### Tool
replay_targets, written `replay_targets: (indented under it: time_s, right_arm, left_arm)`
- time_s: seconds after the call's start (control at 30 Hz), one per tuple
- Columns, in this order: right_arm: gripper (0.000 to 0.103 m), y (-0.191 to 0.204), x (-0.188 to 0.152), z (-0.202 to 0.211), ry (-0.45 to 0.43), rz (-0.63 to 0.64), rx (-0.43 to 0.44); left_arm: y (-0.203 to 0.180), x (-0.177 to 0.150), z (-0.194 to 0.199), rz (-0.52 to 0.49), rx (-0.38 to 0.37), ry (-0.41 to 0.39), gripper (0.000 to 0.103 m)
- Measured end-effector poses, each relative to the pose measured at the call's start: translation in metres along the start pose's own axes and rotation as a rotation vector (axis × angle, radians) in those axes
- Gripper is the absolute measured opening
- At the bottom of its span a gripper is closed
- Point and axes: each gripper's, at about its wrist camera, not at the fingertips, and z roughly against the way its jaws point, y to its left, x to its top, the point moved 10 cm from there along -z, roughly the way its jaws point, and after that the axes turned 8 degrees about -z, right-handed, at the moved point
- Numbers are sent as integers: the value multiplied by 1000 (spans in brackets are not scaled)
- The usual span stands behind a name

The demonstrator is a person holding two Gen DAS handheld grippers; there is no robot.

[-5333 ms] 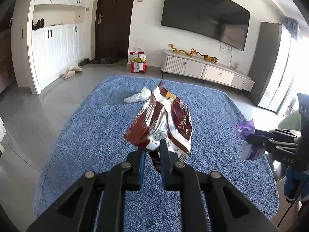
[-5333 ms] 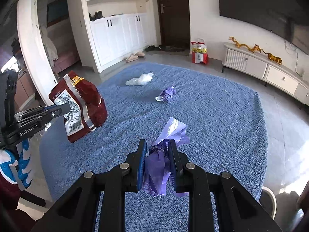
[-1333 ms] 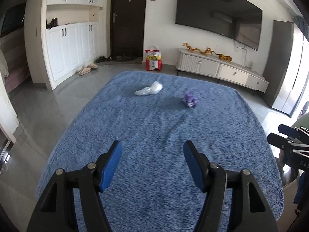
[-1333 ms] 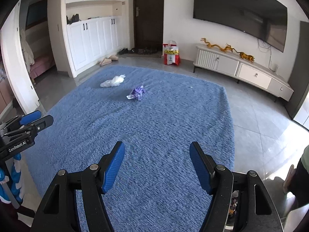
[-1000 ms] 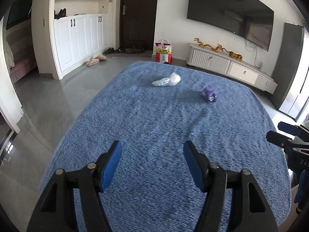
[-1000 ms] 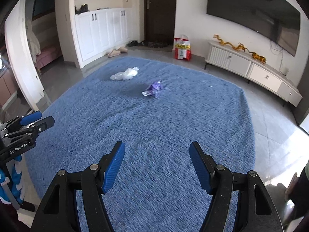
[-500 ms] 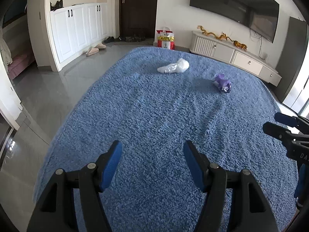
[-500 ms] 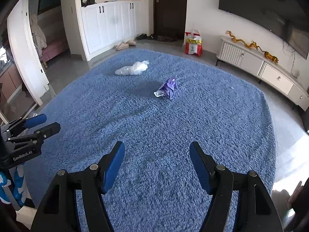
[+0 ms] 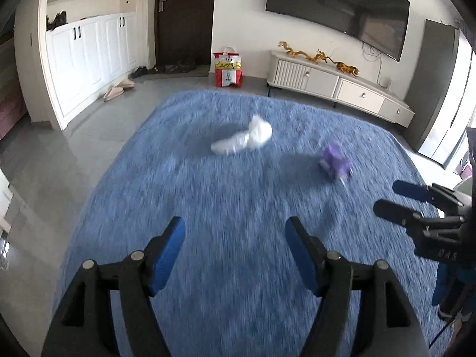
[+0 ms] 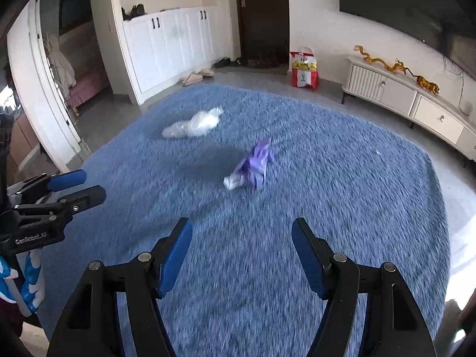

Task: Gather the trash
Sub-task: 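Grasp white plastic bag with left gripper while right grasps small purple bag, then lift both held bags and carry them toward the white bin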

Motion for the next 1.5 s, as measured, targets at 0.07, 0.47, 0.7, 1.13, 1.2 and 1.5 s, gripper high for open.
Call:
replay_targets:
  time_s: [0.07, 0.47, 0.7, 1.13, 1.2, 1.5]
  right_arm:
    - [68, -3, 10, -10, -9, -27, 14]
    - [60, -13, 37, -65, 5, -95, 33]
    - [49, -14, 31, -81, 39, -94, 30]
    - [32, -7, 17, -55, 19, -65, 25]
    - [32, -6, 14, -45, 10, -67, 27]
    - [32, 3, -4, 8, -28, -64, 12]
  left_arm:
    - [2, 18, -11, -13, 1, -17, 68]
    - [-10, 87, -99, -66, -70, -21, 68]
    - [-12, 82, -135, -57, -98, 46, 67]
    - [-16, 57, -99, -72, -68, 45, 28]
    - [-20, 51, -84, -90, -49, 31, 28]
    - [-36, 30, -1, -133, 7, -48, 28]
